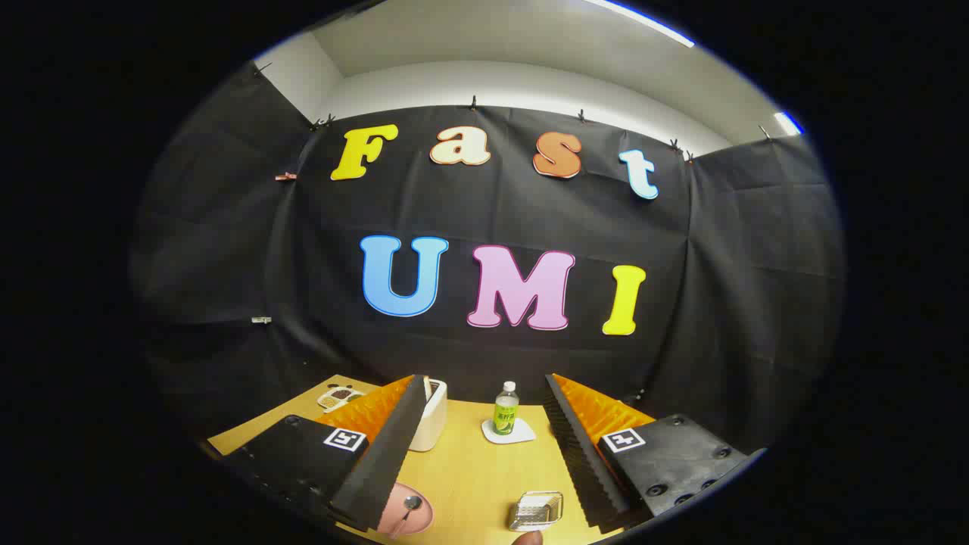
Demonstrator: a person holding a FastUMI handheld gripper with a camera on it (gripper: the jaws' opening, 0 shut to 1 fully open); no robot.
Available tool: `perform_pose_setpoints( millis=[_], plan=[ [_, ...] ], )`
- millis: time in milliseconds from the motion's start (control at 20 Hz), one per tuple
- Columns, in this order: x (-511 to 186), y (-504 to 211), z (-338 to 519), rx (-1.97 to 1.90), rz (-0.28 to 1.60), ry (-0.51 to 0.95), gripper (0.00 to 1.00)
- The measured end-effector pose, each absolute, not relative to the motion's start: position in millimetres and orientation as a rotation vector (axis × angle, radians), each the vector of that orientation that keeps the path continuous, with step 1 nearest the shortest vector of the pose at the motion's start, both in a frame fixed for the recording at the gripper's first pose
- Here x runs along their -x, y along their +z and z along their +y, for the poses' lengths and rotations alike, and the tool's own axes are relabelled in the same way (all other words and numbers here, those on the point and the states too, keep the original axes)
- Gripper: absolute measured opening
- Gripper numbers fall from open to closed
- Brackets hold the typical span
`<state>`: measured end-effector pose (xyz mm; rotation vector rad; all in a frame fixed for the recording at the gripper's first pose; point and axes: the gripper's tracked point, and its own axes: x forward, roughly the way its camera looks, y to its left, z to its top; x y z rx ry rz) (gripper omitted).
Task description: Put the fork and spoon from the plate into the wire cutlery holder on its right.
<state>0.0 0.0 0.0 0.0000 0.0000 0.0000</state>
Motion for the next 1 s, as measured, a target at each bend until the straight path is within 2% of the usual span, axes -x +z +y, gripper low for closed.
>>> perform_pose_setpoints(
  millis=[1000],
  plan=[
    [0, -22, 29, 0.026, 0.030, 0.038, 0.97]
  ],
)
